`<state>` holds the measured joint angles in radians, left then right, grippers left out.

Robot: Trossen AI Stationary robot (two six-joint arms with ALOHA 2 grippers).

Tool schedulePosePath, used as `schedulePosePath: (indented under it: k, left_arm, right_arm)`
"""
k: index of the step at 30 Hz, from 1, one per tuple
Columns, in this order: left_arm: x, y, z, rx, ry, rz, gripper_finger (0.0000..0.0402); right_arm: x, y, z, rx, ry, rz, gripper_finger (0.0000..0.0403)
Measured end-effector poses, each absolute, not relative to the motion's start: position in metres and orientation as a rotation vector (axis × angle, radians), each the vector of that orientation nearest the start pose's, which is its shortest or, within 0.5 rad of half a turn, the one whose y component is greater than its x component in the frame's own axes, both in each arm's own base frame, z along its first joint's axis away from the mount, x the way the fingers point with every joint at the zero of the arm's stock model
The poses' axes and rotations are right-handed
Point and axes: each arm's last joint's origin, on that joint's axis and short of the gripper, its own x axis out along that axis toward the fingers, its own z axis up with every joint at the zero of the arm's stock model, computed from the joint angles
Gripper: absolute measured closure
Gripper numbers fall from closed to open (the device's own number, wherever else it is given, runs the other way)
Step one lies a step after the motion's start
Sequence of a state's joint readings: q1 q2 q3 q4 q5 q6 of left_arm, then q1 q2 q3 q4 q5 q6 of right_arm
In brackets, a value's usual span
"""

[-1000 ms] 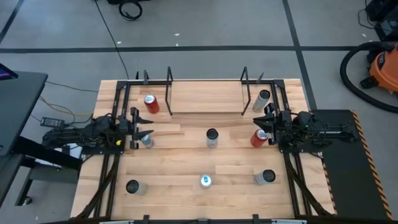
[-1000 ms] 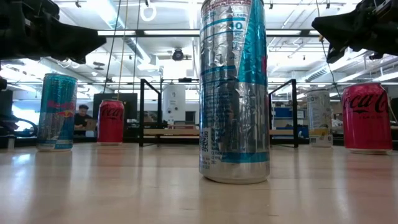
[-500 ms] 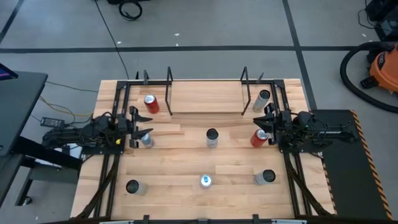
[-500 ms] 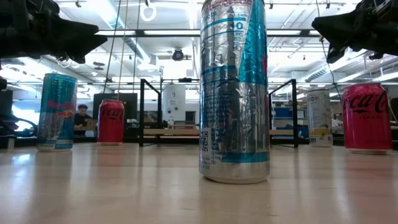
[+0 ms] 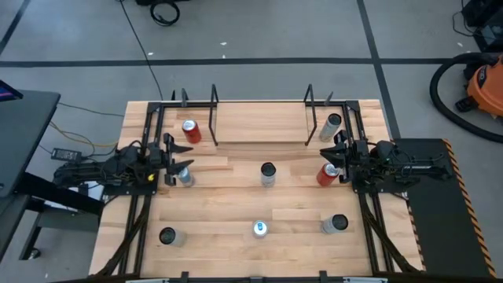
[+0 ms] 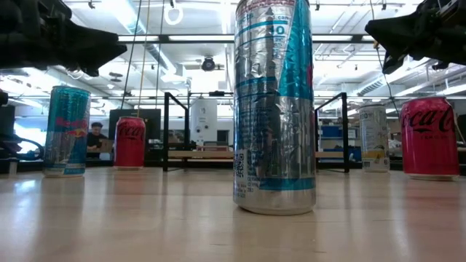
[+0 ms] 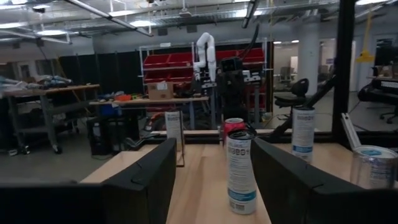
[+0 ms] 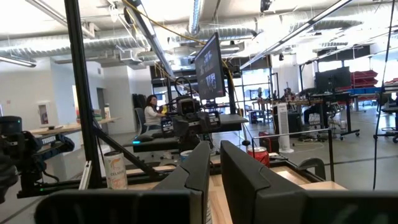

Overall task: Place canned beverage on shelf
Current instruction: Put the top blue soda can on the shelf

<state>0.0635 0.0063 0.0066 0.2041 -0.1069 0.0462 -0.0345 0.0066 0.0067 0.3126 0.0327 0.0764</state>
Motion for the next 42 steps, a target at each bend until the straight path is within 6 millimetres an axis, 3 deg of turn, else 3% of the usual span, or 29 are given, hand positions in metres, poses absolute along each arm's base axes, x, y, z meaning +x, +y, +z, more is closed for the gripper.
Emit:
schedulePosePath:
  k: [13,22,33,42]
  left_arm:
    - [0.095,0.011,0.183,0.001,-0.183,0.235,0.0135]
    - [0.094,0.010,0.187,0.045,-0.205,0.224,0.0132]
    - [0.088,0.010,0.225,-0.058,-0.265,0.219,0.0131]
    - [0.094,0.011,0.258,-0.060,-0.005,0.226,0.0131]
  right_arm:
    - [0.093,-0.004,0.195,0.076,-0.315,-0.055,0.0355]
    - [0.093,-0.004,0.195,0.075,-0.315,-0.055,0.0355]
    - [0.093,-0.004,0.195,0.075,-0.315,-0.055,0.0355]
    - [0.093,-0.004,0.195,0.075,-0.315,-0.055,0.0355]
